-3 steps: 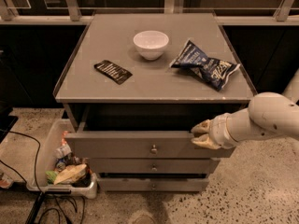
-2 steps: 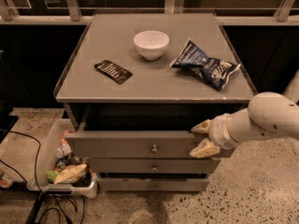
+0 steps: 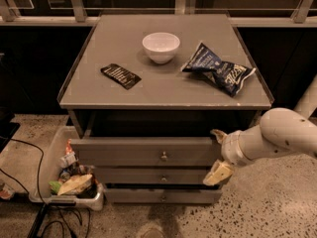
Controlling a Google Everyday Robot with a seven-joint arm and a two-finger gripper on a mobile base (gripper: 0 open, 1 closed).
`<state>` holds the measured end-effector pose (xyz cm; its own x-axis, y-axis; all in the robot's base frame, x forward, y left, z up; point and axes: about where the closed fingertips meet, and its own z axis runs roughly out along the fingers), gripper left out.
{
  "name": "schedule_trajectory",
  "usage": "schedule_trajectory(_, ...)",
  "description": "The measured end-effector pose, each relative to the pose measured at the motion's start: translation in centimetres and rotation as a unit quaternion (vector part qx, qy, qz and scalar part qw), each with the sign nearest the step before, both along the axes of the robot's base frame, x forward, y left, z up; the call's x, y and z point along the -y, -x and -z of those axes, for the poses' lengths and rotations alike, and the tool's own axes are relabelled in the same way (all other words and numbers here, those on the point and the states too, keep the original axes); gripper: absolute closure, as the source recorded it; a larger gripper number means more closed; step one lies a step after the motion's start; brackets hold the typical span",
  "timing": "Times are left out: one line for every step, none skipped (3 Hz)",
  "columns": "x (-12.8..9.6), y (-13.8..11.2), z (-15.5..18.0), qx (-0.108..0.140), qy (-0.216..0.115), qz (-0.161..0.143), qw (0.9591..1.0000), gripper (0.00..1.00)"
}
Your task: Open top drawer
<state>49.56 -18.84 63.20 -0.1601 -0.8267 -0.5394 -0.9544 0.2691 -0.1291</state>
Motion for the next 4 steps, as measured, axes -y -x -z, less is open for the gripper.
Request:
schedule_trajectory(0.0, 0.1, -0.1, -0.003, 0.000, 0.001, 1.0000, 0.41)
schedule_trajectory(0.0, 0.1, -0.6, -0.003, 0.000, 0.001, 1.0000, 0.64)
schedule_trajectory(0.0, 0.1, -1.2, -0.003, 0.000, 0.001, 1.0000, 0.87)
schedule_trajectory(0.1, 0.1, -1.6, -0.003, 0.000, 0.001, 1.0000, 1.00)
